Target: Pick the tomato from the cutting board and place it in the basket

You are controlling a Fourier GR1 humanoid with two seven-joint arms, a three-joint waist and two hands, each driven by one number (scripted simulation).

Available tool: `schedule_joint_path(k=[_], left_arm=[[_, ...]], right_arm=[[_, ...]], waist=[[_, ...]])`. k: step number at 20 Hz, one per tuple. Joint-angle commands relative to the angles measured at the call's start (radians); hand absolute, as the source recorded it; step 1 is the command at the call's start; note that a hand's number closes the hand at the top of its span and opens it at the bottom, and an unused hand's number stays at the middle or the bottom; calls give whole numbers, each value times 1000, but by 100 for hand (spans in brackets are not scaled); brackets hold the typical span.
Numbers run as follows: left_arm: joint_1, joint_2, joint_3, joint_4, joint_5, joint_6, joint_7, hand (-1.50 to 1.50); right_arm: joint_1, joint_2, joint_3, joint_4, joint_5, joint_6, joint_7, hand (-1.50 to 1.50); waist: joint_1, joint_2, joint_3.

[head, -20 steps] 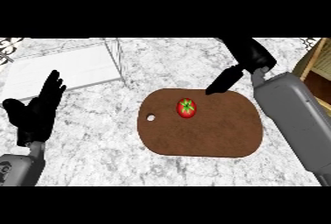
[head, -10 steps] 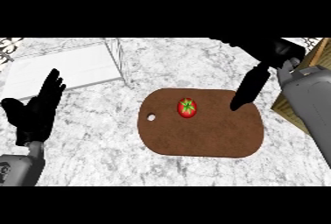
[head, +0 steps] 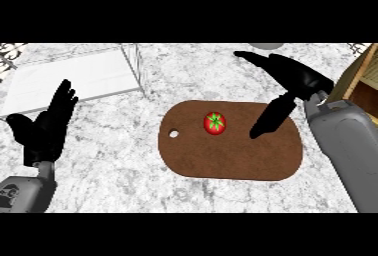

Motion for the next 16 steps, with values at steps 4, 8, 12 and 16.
schedule_joint_path(k=[4, 8, 12, 16], left_arm=[[-18, -8, 41, -4, -38, -37, 27, 0], [6, -37, 49, 17, -46, -46, -22, 0], [3, -75, 39, -15, -91, -27, 20, 0], [-37, -42, 120, 100, -64, -115, -28, 0]], right_arm=[[85, 99, 17, 22, 112, -48, -101, -150], [187, 82, 26, 81, 210, -130, -307, -150], [133, 163, 25, 107, 265, -158, -290, -150], [170, 153, 2, 66, 299, -135, -289, -150]], waist=[[1, 1, 0], [1, 2, 0], [3, 1, 0], [-2, 1, 0]])
